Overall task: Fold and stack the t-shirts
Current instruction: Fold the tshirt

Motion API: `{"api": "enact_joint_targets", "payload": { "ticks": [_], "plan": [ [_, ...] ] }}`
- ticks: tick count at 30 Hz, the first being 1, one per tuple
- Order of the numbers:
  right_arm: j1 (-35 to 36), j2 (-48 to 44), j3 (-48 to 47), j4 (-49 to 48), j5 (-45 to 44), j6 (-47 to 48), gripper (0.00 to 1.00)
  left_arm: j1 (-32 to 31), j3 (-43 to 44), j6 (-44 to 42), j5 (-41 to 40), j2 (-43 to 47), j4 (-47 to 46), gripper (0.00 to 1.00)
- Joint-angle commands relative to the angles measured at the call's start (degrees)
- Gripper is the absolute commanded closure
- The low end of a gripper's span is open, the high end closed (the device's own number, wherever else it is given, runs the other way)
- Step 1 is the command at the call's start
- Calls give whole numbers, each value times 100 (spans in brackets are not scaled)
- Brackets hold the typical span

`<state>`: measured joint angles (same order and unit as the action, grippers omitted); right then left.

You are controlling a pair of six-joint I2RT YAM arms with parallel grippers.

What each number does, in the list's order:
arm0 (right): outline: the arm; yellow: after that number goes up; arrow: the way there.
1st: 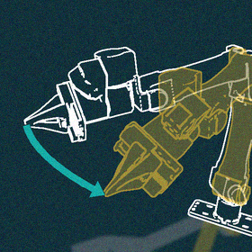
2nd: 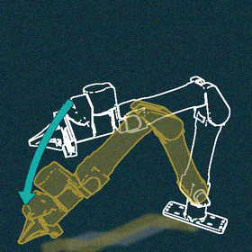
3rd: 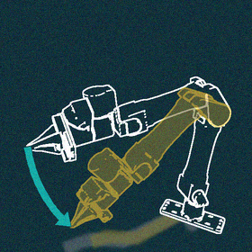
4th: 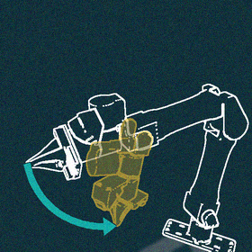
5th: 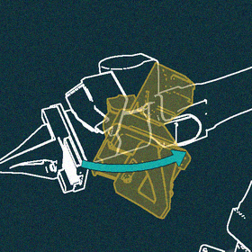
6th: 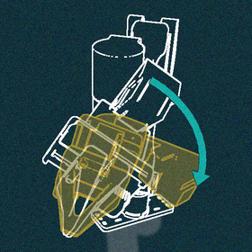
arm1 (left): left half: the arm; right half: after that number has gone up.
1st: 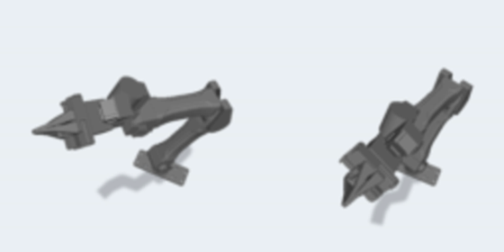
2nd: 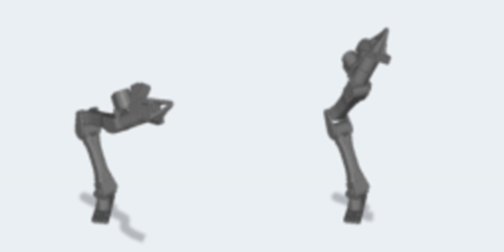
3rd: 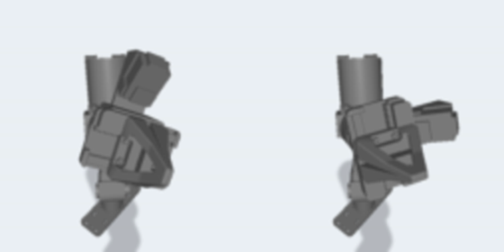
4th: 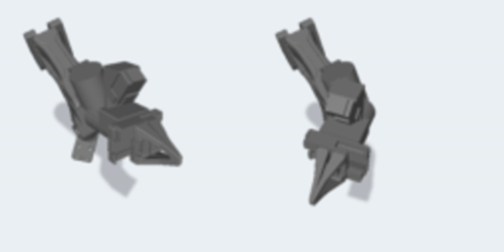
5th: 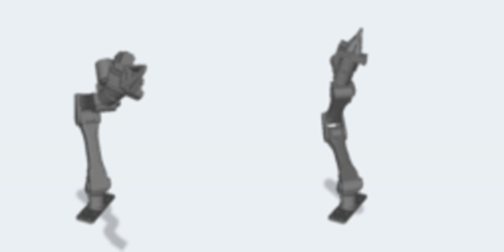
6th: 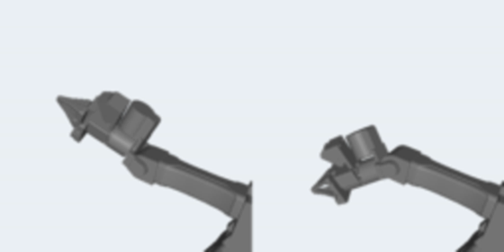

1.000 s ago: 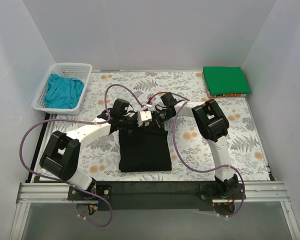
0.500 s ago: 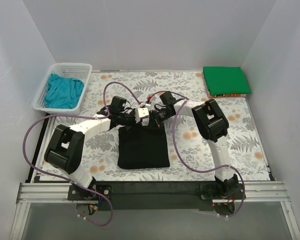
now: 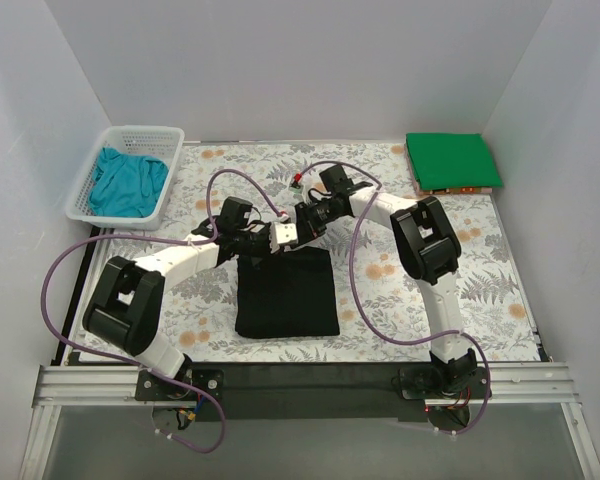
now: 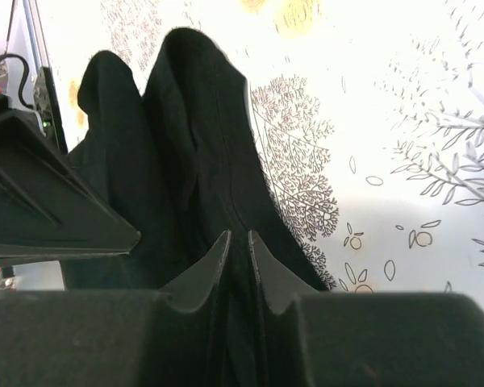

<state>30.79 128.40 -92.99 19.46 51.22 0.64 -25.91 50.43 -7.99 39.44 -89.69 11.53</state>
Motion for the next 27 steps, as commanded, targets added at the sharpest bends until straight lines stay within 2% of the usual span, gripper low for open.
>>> {"api": "enact_joint_targets", "payload": {
  "ticks": [1,12,19,27],
  "plan": [
    [50,317,-36,75,204,59,81,-54,-16,-168,134,250,-63,100],
    [112,520,518,66,703,208,84,-54,142,-212,-33,338,-230,100],
    [112,493,475,58,837,182,85,16,169,-212,-226,373,-1020,100],
    [112,484,448,66,863,199,85,244,125,-80,-376,-22,-1645,100]
  ]
}}
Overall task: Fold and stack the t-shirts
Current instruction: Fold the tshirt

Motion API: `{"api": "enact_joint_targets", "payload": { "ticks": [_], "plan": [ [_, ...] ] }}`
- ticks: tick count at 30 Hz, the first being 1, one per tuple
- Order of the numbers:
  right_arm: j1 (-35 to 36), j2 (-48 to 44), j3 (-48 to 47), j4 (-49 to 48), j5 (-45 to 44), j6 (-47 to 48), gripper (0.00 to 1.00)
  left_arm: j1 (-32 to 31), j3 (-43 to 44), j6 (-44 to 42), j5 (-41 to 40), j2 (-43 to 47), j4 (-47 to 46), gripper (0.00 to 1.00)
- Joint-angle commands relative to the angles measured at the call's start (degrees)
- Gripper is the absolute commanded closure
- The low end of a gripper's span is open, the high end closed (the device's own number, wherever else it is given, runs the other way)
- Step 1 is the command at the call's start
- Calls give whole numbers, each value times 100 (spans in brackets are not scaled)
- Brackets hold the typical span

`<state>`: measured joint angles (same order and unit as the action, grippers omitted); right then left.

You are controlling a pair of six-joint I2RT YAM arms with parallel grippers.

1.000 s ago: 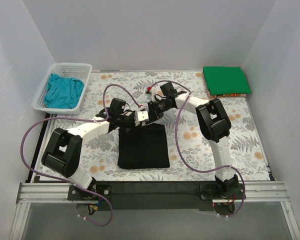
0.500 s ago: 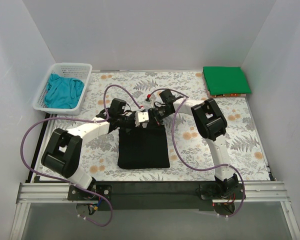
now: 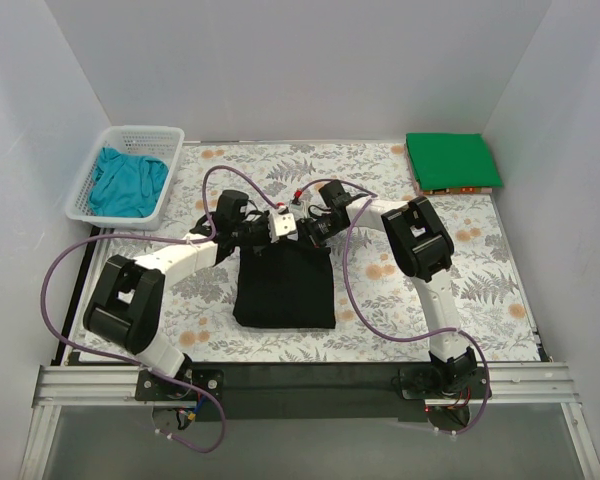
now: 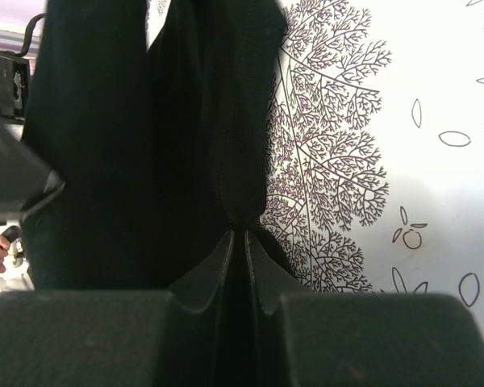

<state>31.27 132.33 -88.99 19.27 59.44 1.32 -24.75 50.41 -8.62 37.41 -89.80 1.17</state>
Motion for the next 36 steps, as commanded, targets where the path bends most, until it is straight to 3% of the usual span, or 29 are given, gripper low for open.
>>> {"api": "enact_joint_targets", "payload": {
  "ticks": [1,6,12,15,19,22,23,26,30,36],
  "plan": [
    [55,91,48,86,41,123,85,137,109,-34,-225,-37,-653,100],
    [64,152,-4,95,50,123,85,146,-163,-17,-480,-143,-1283,100],
    [38,83,-240,104,-282,166,82,137,-268,71,-270,-284,-1400,100],
    [-138,-40,-557,270,-738,184,75,137,-313,71,-251,-354,-1426,100],
    [-594,-295,-1233,647,-1661,429,52,137,-51,386,-427,-538,-1400,100],
    [-920,-524,-1550,850,-1918,605,35,234,816,1062,-446,-793,-866,85],
    [-1008,-568,-1812,903,-1988,684,34,269,1012,1291,-445,-854,-786,67],
    [-1324,-743,-2226,1193,-1893,694,33,453,1767,2152,-322,-952,-426,56],
    [-1509,-1418,-1641,1334,-1252,615,32,629,1911,3321,90,-408,329,52],
    [-1281,-2009,-287,1299,-837,386,34,849,938,4885,941,575,806,51]
  ]
}}
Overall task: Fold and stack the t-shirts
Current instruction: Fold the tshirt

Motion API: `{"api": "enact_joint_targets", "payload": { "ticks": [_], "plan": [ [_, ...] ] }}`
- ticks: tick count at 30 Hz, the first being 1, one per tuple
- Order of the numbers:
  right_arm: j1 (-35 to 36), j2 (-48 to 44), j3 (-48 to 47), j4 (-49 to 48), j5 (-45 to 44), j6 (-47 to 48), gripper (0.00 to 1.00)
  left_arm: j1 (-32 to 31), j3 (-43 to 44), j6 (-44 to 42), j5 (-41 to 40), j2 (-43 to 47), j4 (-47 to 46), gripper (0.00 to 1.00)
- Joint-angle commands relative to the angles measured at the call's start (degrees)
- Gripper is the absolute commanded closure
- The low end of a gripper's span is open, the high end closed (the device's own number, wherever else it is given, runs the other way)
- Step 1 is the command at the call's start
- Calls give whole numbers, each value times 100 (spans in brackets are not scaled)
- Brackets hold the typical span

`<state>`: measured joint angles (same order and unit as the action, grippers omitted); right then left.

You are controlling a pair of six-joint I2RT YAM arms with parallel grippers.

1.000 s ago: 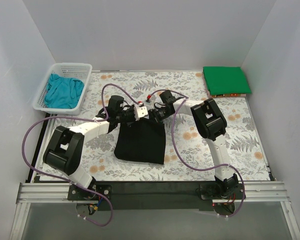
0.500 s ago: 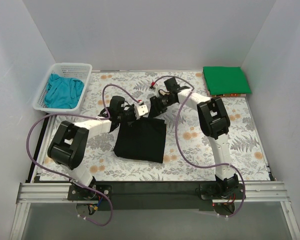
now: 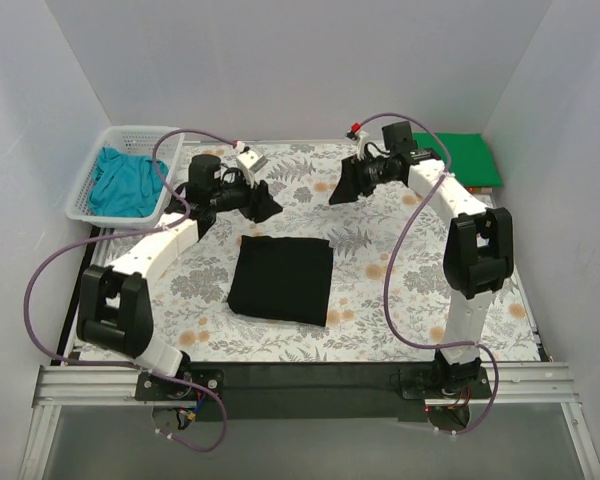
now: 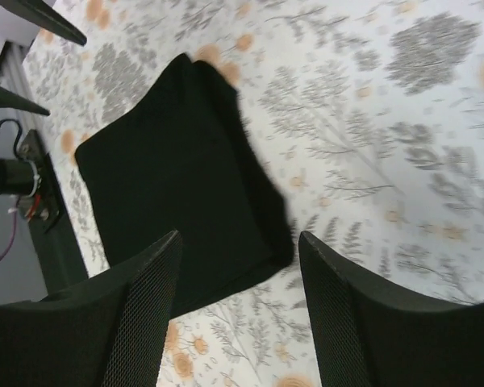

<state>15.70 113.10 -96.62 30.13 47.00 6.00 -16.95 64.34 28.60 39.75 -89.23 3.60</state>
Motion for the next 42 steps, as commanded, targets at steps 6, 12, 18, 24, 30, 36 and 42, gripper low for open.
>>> {"api": "enact_joint_targets", "payload": {
  "ticks": [6,12,18,24,30,36,42],
  "plan": [
    [451,19,1373,-102,90,-134,21,192,-1274,1868,781,1039,327,50],
    [486,343,1321,-315,-42,-248,22,288,-1590,1816,648,1004,607,52],
    [556,599,1154,-359,151,-301,34,324,-1907,1895,587,1241,572,52],
    [609,687,1180,-350,336,-328,44,666,-1479,1544,-151,874,440,48],
    [609,661,1189,-350,353,-336,70,930,-809,1403,-327,-243,660,48],
    [600,643,1154,-332,380,-363,99,1001,-527,1368,-652,-771,625,48],
    [601,634,1198,-297,397,-354,99,1001,-607,1394,-1029,-885,467,51]
  ]
}}
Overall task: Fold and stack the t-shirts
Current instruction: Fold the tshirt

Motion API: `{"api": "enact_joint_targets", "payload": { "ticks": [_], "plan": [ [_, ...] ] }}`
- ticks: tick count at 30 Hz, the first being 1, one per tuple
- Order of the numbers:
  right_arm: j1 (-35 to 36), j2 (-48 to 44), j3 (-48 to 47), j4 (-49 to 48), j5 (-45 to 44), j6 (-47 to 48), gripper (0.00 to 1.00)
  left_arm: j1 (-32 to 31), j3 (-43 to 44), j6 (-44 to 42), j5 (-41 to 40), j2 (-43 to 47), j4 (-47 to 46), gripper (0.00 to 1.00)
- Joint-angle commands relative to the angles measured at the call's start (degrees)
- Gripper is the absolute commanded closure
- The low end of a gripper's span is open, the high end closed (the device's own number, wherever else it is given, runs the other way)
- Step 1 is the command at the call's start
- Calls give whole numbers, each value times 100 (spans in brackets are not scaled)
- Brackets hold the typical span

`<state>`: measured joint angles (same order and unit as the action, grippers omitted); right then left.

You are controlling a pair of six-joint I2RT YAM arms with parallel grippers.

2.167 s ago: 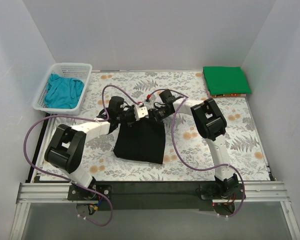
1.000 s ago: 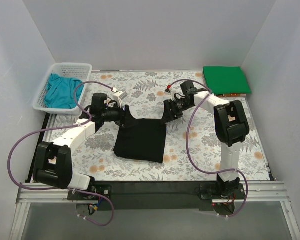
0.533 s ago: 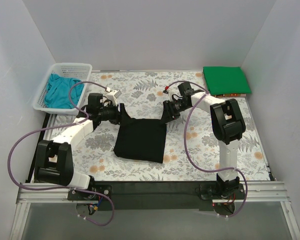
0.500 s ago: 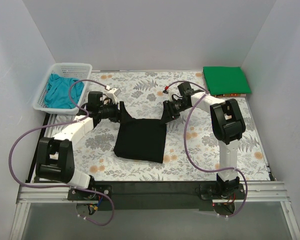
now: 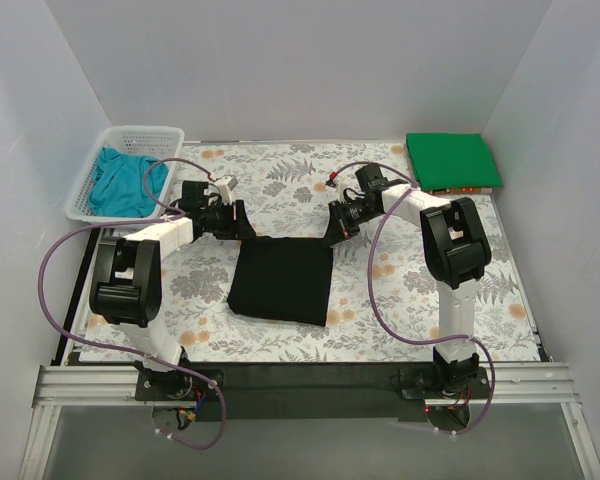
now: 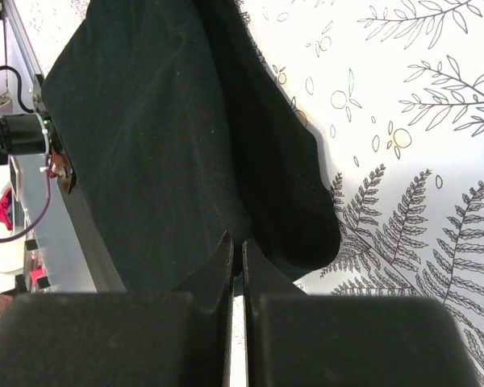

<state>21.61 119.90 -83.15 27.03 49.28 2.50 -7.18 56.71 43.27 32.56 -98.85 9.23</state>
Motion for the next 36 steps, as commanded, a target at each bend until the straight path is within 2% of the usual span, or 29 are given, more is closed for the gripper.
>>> {"api": "enact_joint_targets", "payload": {
  "ticks": [1,4,11,15,20,23,24,29,32,36],
  "plan": [
    [10,-45,-148,13,179,-13,99,24,156,-55,-433,59,-115,52],
    [19,-72,-122,31,187,-4,99,32,95,6,-821,41,-185,55],
    [19,-124,-104,48,240,-4,99,32,51,7,-611,-29,-220,61],
    [10,-142,-78,57,232,5,99,24,112,68,-364,-134,-168,60],
    [10,-177,-43,57,249,5,99,24,174,252,-724,-249,-150,57],
    [19,-203,-43,75,258,5,99,32,191,270,-751,-284,-133,61],
    [19,-203,-34,75,258,5,99,24,183,279,-751,-284,-124,63],
    [19,-282,-17,84,310,-13,99,24,86,279,-628,-74,-299,90],
    [19,-335,-8,101,328,-30,99,24,104,288,-408,14,-317,100],
    [19,-537,62,189,355,-31,99,24,25,296,-390,374,-474,100]
  ]
}}
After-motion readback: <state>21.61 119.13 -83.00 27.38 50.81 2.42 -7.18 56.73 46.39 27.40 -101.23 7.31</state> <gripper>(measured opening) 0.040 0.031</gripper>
